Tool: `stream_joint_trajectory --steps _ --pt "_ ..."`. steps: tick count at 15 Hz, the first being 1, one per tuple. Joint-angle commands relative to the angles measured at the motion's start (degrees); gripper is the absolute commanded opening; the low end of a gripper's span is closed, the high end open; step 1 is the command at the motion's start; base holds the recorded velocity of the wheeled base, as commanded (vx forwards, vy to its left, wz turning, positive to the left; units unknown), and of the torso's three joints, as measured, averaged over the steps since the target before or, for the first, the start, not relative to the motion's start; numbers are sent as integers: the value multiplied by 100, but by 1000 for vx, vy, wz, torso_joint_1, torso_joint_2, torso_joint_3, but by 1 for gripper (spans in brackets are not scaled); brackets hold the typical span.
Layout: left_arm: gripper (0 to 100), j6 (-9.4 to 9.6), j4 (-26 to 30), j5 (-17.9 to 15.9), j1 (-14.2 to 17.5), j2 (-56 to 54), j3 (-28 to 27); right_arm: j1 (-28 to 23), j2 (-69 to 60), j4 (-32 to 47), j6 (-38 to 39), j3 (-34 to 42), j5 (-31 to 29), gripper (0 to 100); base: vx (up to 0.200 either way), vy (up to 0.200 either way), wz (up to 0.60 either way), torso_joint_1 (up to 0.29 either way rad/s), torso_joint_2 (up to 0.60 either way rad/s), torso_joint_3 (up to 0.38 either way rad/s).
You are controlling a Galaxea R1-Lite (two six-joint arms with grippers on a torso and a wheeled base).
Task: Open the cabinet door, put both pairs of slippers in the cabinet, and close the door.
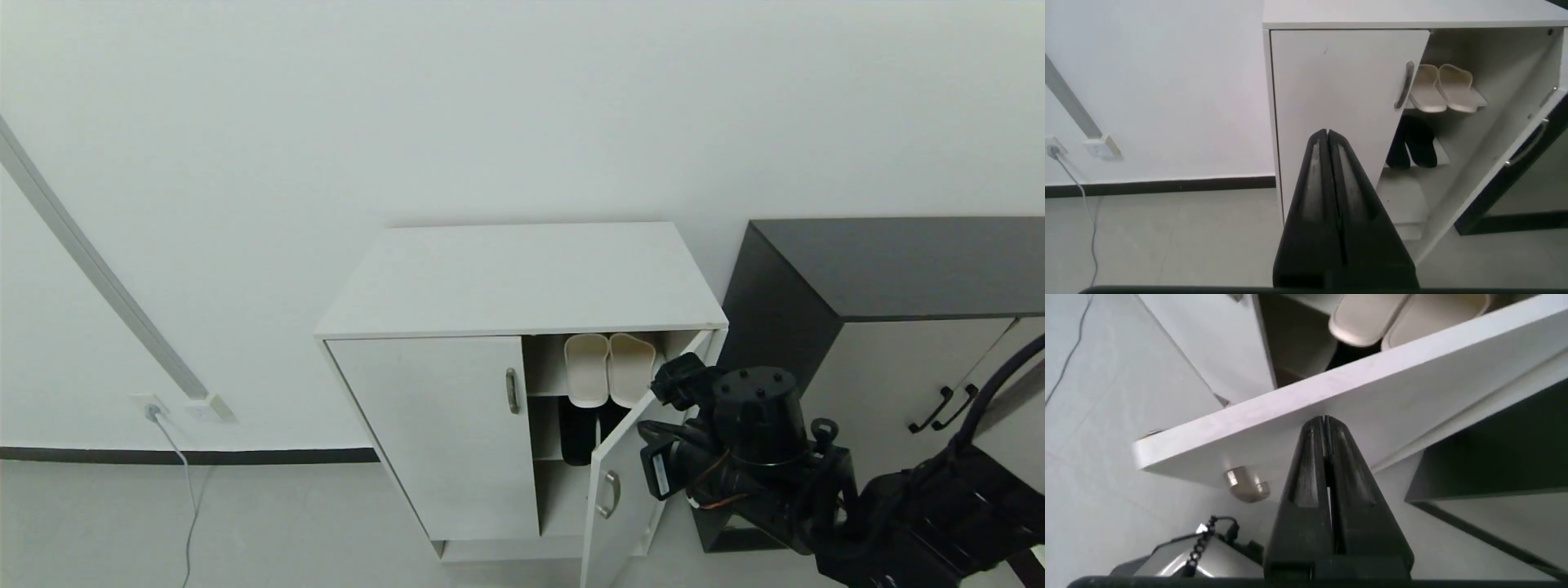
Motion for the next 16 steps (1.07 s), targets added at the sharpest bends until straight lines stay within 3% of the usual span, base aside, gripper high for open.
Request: stream_joint_trajectory --steps 1,16 --pt "0 -4 1 0 1 -1 0 -42 296 -2 -1 -277 -1 0 0 0 0 0 0 0" --pt "0 -22 -7 9 1 -1 0 -587 1676 42 -45 -2211 16 0 0 0 0 0 0 0"
